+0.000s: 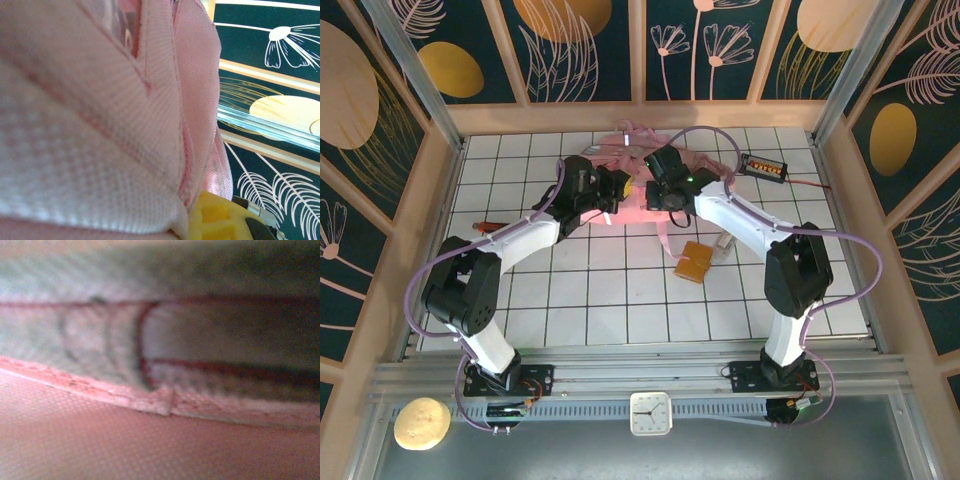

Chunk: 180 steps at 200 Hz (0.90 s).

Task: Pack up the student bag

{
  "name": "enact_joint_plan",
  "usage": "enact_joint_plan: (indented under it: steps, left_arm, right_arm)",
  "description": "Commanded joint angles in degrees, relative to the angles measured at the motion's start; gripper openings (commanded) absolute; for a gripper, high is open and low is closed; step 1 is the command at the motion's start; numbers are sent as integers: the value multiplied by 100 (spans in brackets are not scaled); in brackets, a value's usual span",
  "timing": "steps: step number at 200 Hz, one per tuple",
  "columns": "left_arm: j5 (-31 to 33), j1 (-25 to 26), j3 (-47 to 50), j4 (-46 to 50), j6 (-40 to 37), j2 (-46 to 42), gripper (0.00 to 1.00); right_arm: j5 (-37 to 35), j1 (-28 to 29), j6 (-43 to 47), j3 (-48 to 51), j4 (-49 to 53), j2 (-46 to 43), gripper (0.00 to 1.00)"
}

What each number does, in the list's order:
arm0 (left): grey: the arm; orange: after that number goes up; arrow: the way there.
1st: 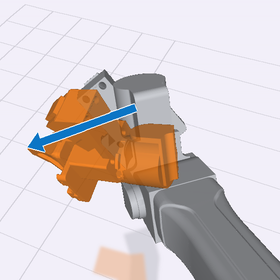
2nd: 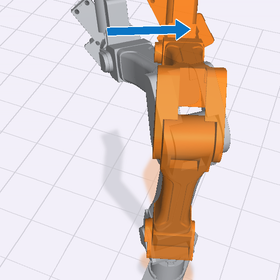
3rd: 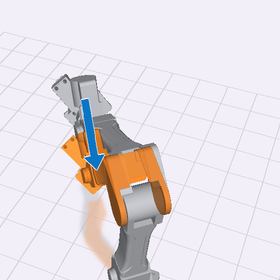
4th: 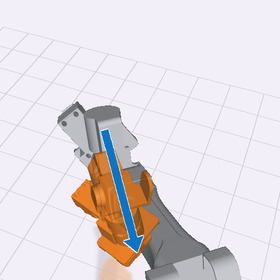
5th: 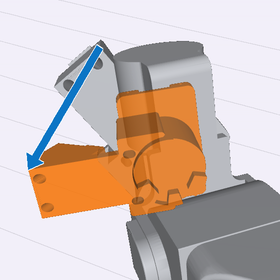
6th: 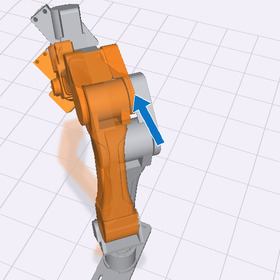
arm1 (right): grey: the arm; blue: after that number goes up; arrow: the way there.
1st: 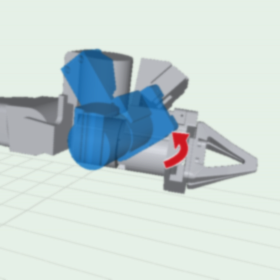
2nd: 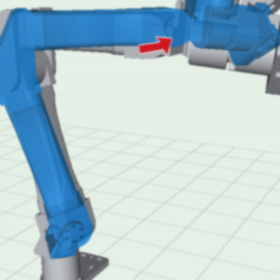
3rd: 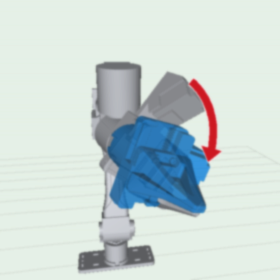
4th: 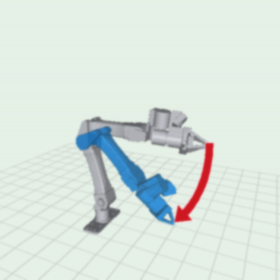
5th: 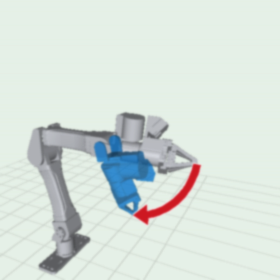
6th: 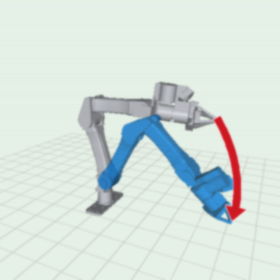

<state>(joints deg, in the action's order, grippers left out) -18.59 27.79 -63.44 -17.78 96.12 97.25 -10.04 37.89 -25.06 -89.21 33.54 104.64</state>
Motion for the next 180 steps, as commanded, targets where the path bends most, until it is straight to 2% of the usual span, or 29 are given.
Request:
enact_joint_plan:
  steps: [1, 30, 55, 80, 123, 140, 154, 163, 170, 180]
  left_arm:
    - [-727, 196, -373, -681, 148, -257, 0]
    - [-529, 166, -266, -200, -202, -403, 0]
    - [-294, 21, -232, 463, -781, -552, 0]
    - [-243, -154, -55, 567, -953, -711, 0]
    - [-340, -265, -46, 689, -1114, -796, 0]
    - [-480, -274, -54, 566, -1071, -762, 0]
    - [-607, -274, -131, 487, -1007, -701, 0]
    - [-627, -273, -251, 545, -1028, -691, 0]
    - [-633, -274, -350, 618, -1056, -684, 0]
    - [-650, -274, -492, 683, -1077, -666, 0]
  right_arm:
    - [-270, -3, 149, -384, -174, 61, 0]
    - [46, -137, 216, -389, 232, -155, 0]
    - [723, -516, 304, -9, 505, -498, 0]
    - [1177, -984, 641, 356, 774, -740, 0]
    - [1481, -1539, 1179, 553, 946, -838, 0]
    - [2054, -1549, 1293, 396, 844, -779, 0]
    - [2495, -1318, 1240, 355, 533, -818, 29]
    - [2570, -1096, 1169, 306, 363, -834, 43]
    - [2590, -930, 1081, 248, 262, -831, 50]
    - [2661, -778, 871, 180, 144, -791, 51]
